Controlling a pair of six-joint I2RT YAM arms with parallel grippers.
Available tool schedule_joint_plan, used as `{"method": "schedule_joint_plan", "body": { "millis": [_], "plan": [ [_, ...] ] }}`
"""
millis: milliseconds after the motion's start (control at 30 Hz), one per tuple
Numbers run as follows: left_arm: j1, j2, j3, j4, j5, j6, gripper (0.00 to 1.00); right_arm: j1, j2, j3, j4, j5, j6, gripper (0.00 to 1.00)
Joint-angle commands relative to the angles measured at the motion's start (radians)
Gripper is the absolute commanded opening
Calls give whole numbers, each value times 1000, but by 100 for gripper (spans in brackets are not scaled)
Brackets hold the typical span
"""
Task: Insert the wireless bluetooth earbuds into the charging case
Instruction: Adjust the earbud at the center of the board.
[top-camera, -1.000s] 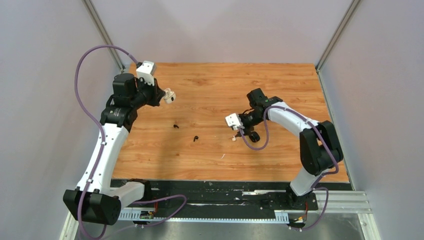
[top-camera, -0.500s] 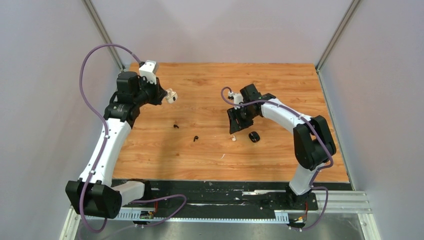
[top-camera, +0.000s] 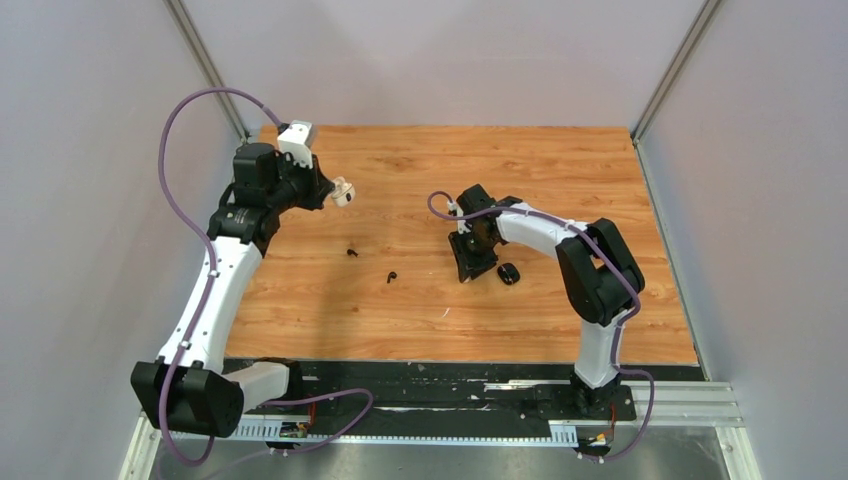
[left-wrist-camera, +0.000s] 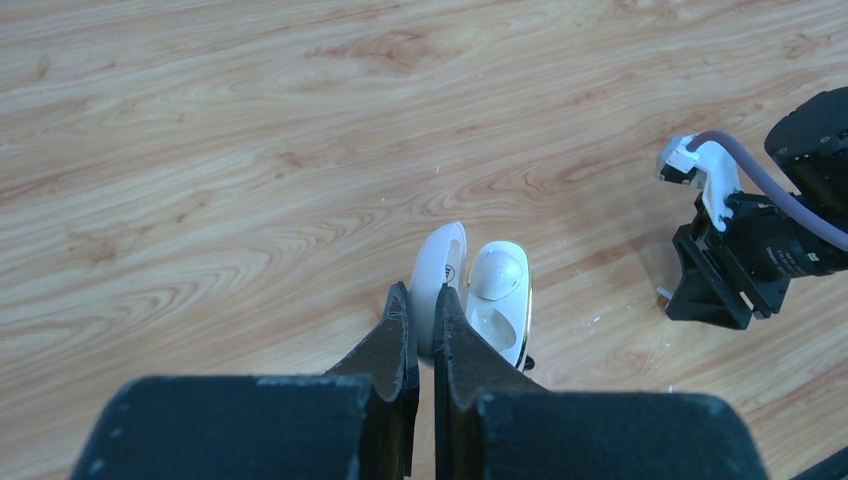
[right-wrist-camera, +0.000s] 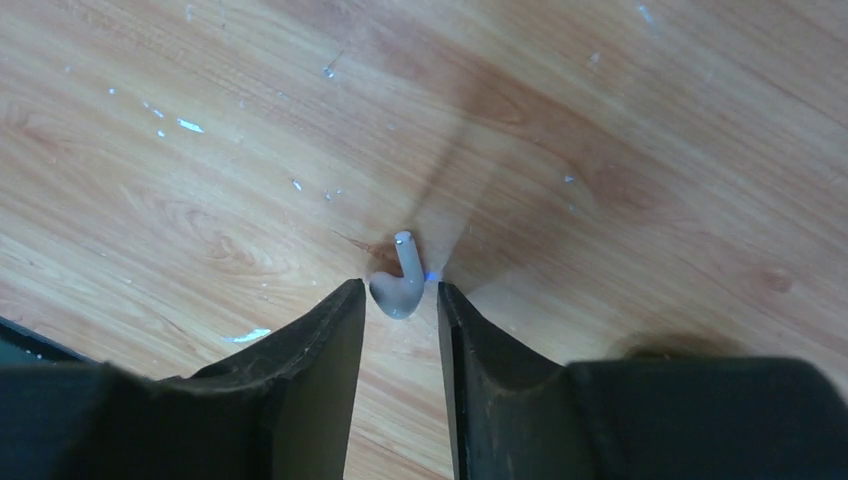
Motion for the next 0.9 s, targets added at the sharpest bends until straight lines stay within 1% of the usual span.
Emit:
{"method": "schedule_joint_plan", "body": {
  "millis": [0, 133, 233, 267, 333, 400, 467, 500, 633, 733, 800, 867],
  "plan": [
    [2, -41, 14, 43, 9, -16, 0, 11, 29, 27, -3, 78, 22, 32],
    [3, -43, 6, 56, 9, -20, 0, 26, 24, -10, 7, 64, -40, 21],
    [3, -41, 1, 70, 12, -22, 0, 36, 10, -39, 32, 20, -142, 9],
    [4, -40, -1, 72, 13, -22, 0, 39, 5, -41, 38, -1, -223, 7],
    [3, -40, -4, 79, 14, -23, 0, 57, 4, -24, 30, -54, -388, 7],
    [4, -40, -10, 82, 16, -22, 0, 81, 15, -10, 1, -121, -604, 8],
    [4, -42, -13, 87, 17, -21, 0, 95, 3, -23, 0, -165, -856, 3],
    [4, -42, -14, 88, 18, -22, 0, 96, -9, -41, 15, -173, -973, 2],
    [3, -49, -10, 85, 15, -26, 0, 96, -37, -117, 35, -180, -1412, 2],
    [3, -53, -2, 77, 8, -20, 0, 86, -41, -147, 37, -198, -1641, 1],
    [4, -57, 2, 69, 3, -12, 0, 87, -22, -130, 41, -204, -1687, 8],
    [4, -62, 3, 64, -1, -10, 0, 89, 9, -81, 40, -213, -1632, 16]
  ]
}}
